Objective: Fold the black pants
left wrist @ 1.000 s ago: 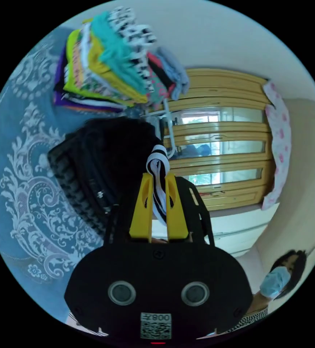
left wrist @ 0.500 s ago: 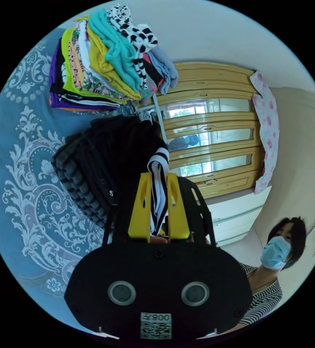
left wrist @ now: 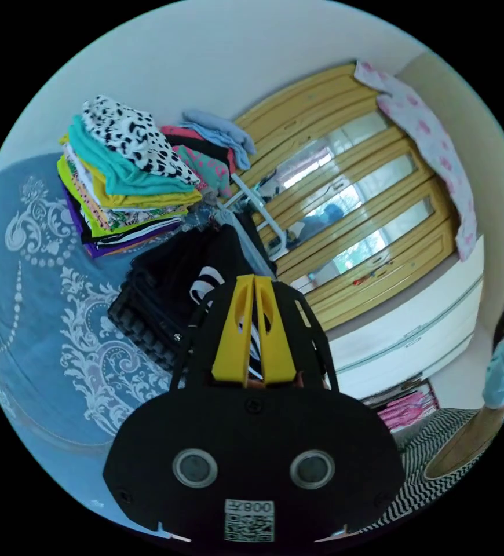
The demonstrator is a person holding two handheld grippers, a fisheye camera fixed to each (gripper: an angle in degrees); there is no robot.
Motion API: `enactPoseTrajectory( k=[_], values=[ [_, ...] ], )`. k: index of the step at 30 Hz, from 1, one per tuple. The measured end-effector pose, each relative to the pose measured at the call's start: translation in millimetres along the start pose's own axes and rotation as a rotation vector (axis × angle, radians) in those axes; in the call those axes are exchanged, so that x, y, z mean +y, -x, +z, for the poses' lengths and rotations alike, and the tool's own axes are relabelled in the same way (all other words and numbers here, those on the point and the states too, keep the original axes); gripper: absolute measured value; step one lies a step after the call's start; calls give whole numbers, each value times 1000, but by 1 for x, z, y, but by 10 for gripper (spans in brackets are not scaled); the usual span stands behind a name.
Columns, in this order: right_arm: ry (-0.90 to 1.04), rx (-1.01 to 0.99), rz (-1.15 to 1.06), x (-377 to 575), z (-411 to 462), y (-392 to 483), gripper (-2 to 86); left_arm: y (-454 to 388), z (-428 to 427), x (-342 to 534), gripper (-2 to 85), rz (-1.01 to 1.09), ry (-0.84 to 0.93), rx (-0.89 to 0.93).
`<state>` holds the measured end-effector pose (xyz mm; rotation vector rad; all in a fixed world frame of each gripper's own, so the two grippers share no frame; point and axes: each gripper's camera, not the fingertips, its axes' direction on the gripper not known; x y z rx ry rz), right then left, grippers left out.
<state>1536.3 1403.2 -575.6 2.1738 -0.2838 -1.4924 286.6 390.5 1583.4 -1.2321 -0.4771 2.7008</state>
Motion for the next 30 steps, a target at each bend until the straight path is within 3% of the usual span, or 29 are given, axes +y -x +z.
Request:
enactPoseTrajectory(
  k=[5,9,15,19,23,30],
  values=[
    [-36,-1,1,12,-12,-5,43,29,55,-4,2,61,144,-325],
    [-95,88,-78,13,-25,12,33,51,61,2,1,62,138,-318],
    [-116,384,-377,-48,-4,70,16,52,61,7,1,122,100,-341],
    [-88,665,-472,-102,38,85,6,58,79,7,1,210,179,-512],
    [80,868,-464,-129,93,65,3,76,90,15,1,272,215,-645],
    [10,893,-530,-124,120,53,2,94,83,19,1,277,260,-710]
  ],
)
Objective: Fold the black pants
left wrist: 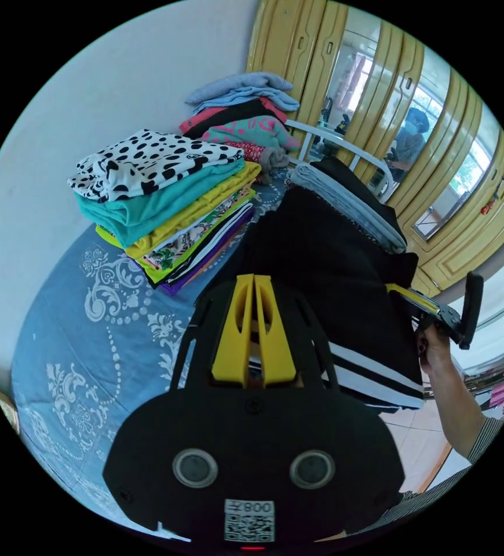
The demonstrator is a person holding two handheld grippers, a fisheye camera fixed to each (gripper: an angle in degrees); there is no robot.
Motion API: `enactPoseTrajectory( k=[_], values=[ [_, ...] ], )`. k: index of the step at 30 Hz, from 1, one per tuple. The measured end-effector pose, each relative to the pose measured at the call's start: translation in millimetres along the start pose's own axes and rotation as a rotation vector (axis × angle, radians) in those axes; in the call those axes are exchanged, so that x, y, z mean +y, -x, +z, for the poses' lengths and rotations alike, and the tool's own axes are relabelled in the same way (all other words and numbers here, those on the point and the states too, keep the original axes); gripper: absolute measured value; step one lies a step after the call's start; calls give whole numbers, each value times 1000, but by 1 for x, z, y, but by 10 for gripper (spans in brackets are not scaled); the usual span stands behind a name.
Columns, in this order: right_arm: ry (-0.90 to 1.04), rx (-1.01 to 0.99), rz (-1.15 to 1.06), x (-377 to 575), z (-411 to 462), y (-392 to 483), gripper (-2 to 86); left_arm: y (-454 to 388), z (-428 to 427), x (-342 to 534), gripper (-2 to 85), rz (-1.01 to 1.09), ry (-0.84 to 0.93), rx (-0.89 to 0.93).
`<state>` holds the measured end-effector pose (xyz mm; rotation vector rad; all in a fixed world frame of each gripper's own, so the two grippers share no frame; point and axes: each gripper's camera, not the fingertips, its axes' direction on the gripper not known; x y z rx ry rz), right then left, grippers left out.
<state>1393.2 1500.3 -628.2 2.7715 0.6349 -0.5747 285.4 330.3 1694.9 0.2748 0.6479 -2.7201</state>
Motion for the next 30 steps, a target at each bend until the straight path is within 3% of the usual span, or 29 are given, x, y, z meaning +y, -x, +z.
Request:
enactPoseTrajectory(
  k=[4,10,14,16,21,27,30],
  values=[
    [54,-95,48,-10,-11,-13,2,14,-16,18,1,-30,-31,56],
    [-149,-306,-9,25,-69,0,1,20,-78,73,1,-29,-270,236],
    [-7,-268,-118,51,-40,36,1,19,-62,94,1,59,-131,107],
    [42,-227,-107,53,-20,43,1,28,-64,101,1,55,-146,144],
    [36,-192,-101,42,-13,39,2,45,-94,114,1,-24,-103,186],
    [47,-240,-27,28,-19,19,1,58,-146,188,1,-40,-114,196],
    [-2,-275,23,30,-28,6,1,65,-142,244,2,-48,45,116]
  ],
)
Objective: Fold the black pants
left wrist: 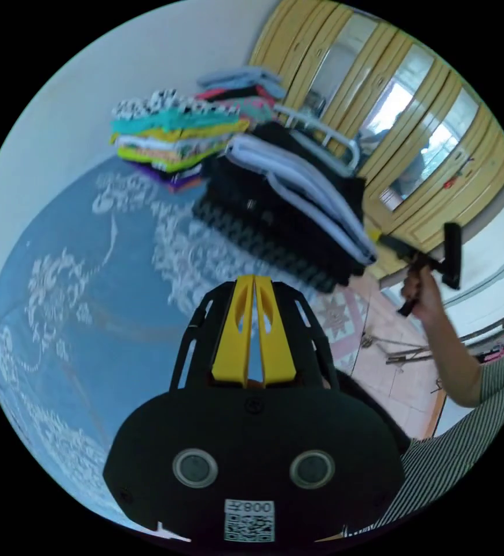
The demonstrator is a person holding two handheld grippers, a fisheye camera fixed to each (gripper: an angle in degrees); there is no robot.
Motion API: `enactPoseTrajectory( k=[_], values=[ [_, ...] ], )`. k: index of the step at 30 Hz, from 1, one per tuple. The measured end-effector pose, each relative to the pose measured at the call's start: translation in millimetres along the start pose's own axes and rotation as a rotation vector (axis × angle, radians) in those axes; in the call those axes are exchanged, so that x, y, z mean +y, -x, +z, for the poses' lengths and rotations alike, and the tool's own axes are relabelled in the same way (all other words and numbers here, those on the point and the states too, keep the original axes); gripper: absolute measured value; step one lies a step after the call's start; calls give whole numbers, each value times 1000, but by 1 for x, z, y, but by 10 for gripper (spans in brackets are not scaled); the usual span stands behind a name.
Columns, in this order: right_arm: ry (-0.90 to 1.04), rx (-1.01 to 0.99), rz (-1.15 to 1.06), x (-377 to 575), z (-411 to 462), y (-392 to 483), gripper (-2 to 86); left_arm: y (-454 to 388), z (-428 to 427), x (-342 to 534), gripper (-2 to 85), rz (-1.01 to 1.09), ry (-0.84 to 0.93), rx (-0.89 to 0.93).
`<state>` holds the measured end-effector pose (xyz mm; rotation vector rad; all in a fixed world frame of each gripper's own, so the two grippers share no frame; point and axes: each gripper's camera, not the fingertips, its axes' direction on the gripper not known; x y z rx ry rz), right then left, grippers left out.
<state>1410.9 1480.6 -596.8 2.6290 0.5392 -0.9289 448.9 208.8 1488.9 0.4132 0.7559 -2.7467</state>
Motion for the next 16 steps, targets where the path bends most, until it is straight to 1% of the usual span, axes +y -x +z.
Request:
enactPoseTrajectory(
  k=[2,5,6,7,8,12,15,16],
  values=[
    [-12,-2,29,3,-5,-8,1,12,14,40,2,-46,164,-73],
    [-24,-27,70,3,-11,-22,2,23,29,76,2,-76,324,-131],
    [-26,-26,76,2,-12,-25,2,25,30,81,2,-79,335,-133],
    [-35,-23,83,-2,-14,-30,2,26,23,89,2,-74,276,-133],
    [-43,-14,86,-7,-17,-35,3,27,19,93,2,-84,264,-130],
    [-94,34,68,-39,-25,-53,6,26,8,99,2,-56,274,-156],
    [-116,79,17,-89,-25,-69,16,26,-3,107,2,-60,247,-163],
    [-122,121,-11,-114,-23,-74,22,28,-7,111,2,-85,232,-154]
  ],
)
